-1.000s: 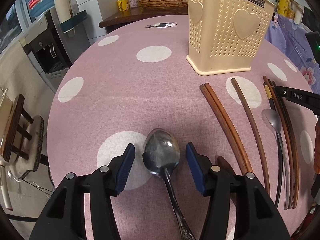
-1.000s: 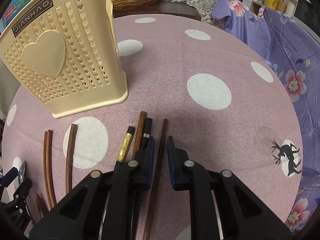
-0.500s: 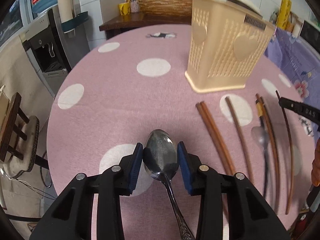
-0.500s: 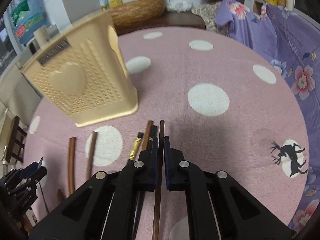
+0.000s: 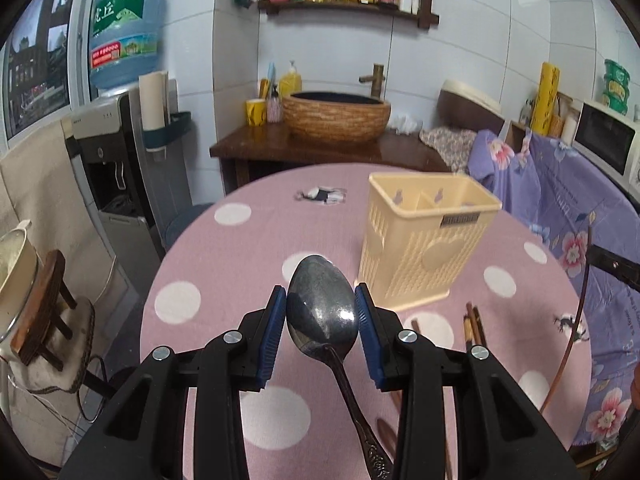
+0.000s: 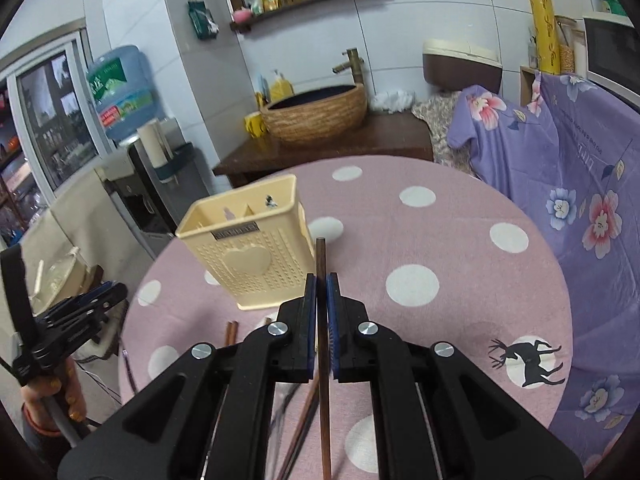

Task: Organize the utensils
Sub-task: 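Carry the chopstick over the cream holder and drop it in with the right tool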

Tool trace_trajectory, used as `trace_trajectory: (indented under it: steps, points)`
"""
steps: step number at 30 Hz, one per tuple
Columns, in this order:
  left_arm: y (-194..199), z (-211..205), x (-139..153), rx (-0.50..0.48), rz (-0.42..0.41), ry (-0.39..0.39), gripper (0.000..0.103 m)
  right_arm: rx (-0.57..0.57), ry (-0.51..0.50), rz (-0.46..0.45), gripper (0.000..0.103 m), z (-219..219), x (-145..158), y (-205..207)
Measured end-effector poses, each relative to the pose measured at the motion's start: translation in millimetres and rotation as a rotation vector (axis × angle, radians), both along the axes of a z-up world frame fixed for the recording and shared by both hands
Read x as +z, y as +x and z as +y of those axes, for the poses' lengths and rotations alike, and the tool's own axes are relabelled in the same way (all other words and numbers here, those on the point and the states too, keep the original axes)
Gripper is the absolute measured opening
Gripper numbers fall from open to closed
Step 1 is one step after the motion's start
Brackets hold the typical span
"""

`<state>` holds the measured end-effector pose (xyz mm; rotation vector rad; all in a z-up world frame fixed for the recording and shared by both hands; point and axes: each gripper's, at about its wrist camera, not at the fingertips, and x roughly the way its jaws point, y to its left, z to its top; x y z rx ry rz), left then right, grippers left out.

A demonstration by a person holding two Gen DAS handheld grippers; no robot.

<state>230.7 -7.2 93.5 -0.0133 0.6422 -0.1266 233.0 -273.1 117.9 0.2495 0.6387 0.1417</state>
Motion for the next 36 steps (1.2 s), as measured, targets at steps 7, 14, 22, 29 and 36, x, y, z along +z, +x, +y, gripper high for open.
trace_trajectory:
  steps: [7,14,22,29,36]
  points:
    - [19,-14,55,0.004,-0.154,-0.035,0.036,0.005,-0.003,-0.113,0.006,5,50,1]
    - [58,-47,109,0.025,-0.329,-0.023,0.036,-0.004,-0.012,-0.213,0.006,14,125,33]
    - [102,-83,111,0.056,-0.393,0.080,0.036,-0.043,-0.038,-0.316,0.006,35,179,76]
    - [111,-85,71,0.053,-0.356,0.101,0.036,-0.056,-0.052,-0.257,0.006,42,138,110]
    - [103,-85,41,0.010,-0.321,0.124,0.036,-0.027,-0.050,-0.160,0.006,46,86,127]
